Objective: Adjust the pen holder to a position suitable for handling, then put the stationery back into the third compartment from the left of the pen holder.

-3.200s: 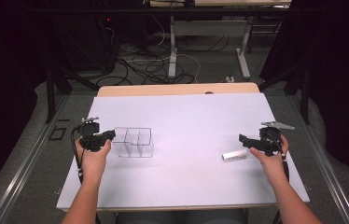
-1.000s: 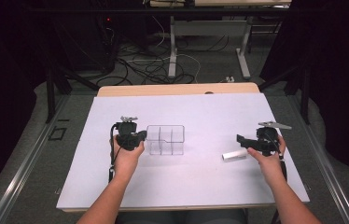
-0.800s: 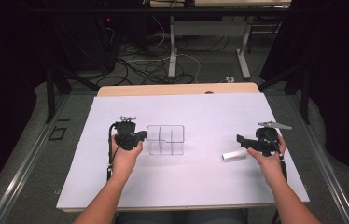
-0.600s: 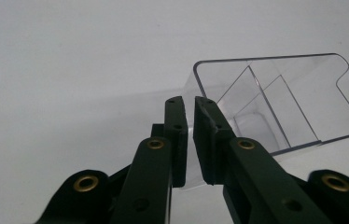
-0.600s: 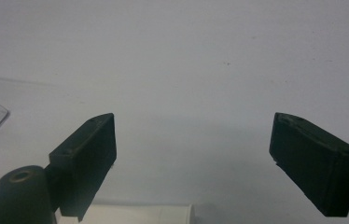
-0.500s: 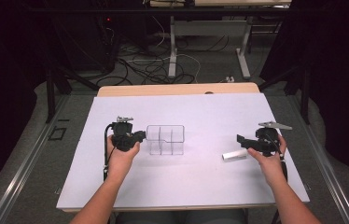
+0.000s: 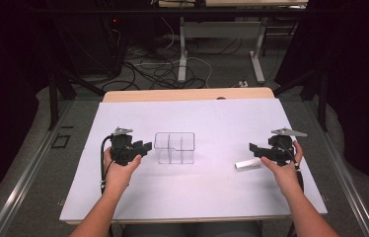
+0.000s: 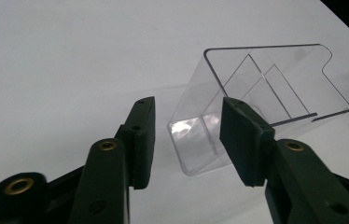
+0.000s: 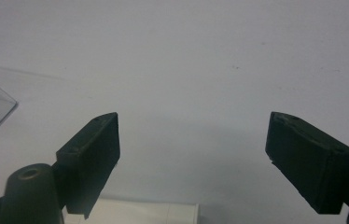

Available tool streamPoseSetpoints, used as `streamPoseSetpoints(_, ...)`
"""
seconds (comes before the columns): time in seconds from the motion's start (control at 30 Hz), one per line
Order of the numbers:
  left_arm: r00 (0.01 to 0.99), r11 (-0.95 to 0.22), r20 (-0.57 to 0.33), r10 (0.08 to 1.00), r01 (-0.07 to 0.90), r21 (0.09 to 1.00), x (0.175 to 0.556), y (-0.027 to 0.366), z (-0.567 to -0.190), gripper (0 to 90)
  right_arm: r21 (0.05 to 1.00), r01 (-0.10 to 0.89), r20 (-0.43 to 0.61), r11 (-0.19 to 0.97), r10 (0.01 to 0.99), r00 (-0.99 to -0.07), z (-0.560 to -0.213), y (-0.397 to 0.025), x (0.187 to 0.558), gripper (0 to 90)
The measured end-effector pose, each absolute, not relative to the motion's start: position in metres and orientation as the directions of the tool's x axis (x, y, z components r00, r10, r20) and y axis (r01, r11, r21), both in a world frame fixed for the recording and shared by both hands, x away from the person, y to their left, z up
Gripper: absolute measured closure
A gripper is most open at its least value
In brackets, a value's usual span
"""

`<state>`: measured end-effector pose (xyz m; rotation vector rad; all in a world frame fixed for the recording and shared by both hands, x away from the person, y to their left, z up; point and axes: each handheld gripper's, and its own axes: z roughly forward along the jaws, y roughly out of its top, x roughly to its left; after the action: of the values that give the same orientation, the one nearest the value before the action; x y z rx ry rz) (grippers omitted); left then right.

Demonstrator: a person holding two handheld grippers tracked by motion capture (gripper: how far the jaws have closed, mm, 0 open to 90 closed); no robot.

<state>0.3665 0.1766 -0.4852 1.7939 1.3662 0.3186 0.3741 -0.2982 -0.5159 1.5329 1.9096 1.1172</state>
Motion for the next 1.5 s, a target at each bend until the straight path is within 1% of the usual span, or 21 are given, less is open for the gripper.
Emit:
streamPoseSetpoints(0.2,0.383,-0.054,-0.253,0.888,0.635,0.771,0.362,0.184,-0.492,46.8,0.809,0.584,0.137,0.064,0.946,-0.294,-0.515,-0.297,0.374,16.0)
streamPoseSetpoints(0.33,0.391,-0.071,-0.229,0.891,0.620,0.782,0.361,0.190,-0.496,37.4,0.811,0.580,0.121,0.082,0.946,-0.302,-0.515,-0.295,0.374,14.6)
streamPoseSetpoints(0.37,0.397,-0.090,-0.211,0.893,0.618,0.781,0.360,0.192,-0.497,35.3,0.811,0.579,0.119,0.086,0.945,-0.306,-0.515,-0.295,0.373,14.5)
streamPoseSetpoints(0.6,0.420,-0.139,-0.167,0.892,0.606,0.783,0.355,0.198,-0.501,31.7,0.820,0.561,0.099,0.118,0.935,-0.341,-0.511,-0.292,0.371,14.1)
streamPoseSetpoints(0.67,0.419,-0.162,-0.136,0.898,0.601,0.782,0.355,0.197,-0.500,26.4,0.822,0.551,0.080,0.143,0.929,-0.360,-0.508,-0.289,0.370,14.1)
streamPoseSetpoints(0.77,0.431,-0.172,-0.132,0.892,0.596,0.784,0.353,0.195,-0.500,24.6,0.817,0.547,0.047,0.185,0.923,-0.382,-0.505,-0.284,0.369,14.5)
streamPoseSetpoints(0.83,0.443,-0.189,-0.114,0.889,0.583,0.790,0.352,0.195,-0.501,20.5,0.811,0.538,0.004,0.232,0.916,-0.400,-0.502,-0.281,0.368,15.1)
streamPoseSetpoints(0.9,0.449,-0.189,-0.124,0.885,0.588,0.786,0.350,0.194,-0.503,16.0,0.801,0.526,-0.042,0.284,0.904,-0.425,-0.500,-0.279,0.368,17.9)
streamPoseSetpoints(1.0,0.451,-0.176,-0.144,0.881,0.595,0.784,0.347,0.195,-0.506,14.7,0.778,0.510,-0.118,0.368,0.882,-0.456,-0.498,-0.277,0.366,23.2)
streamPoseSetpoints(1.03,0.453,-0.178,-0.142,0.880,0.592,0.786,0.347,0.196,-0.507,12.3,0.773,0.498,-0.142,0.394,0.871,-0.470,-0.497,-0.276,0.366,25.0)
streamPoseSetpoints(1.1,0.452,-0.170,-0.157,0.878,0.602,0.780,0.345,0.196,-0.507,8.1,0.765,0.476,-0.176,0.434,0.851,-0.494,-0.495,-0.276,0.366,28.8)
streamPoseSetpoints(1.17,0.448,-0.159,-0.166,0.878,0.601,0.783,0.344,0.197,-0.508,6.3,0.758,0.460,-0.190,0.463,0.830,-0.524,-0.494,-0.276,0.365,32.4)
streamPoseSetpoints(1.23,0.443,-0.142,-0.180,0.878,0.601,0.787,0.344,0.198,-0.508,5.3,0.739,0.448,-0.198,0.503,0.798,-0.568,-0.493,-0.277,0.365,37.1)
streamPoseSetpoints(1.3,0.436,-0.130,-0.189,0.880,0.604,0.786,0.343,0.198,-0.508,5.1,0.722,0.443,-0.198,0.531,0.772,-0.604,-0.493,-0.279,0.367,38.8)
streamPoseSetpoints(1.37,0.446,-0.138,-0.183,0.876,0.596,0.791,0.342,0.197,-0.507,5.1,0.706,0.422,-0.217,0.569,0.741,-0.635,-0.492,-0.278,0.368,42.4)
streamPoseSetpoints(1.43,0.449,-0.151,-0.164,0.878,0.586,0.796,0.341,0.196,-0.508,5.3,0.674,0.389,-0.259,0.628,0.694,-0.672,-0.491,-0.278,0.369,43.5)
streamPoseSetpoints(1.47,0.447,-0.146,-0.169,0.879,0.587,0.796,0.341,0.196,-0.508,5.6,0.662,0.363,-0.285,0.655,0.668,-0.687,-0.491,-0.278,0.370,44.0)
streamPoseSetpoints(1.5,0.446,-0.148,-0.168,0.879,0.591,0.793,0.341,0.197,-0.508,6.2,0.634,0.361,-0.296,0.684,0.646,-0.704,-0.491,-0.276,0.370,44.3)
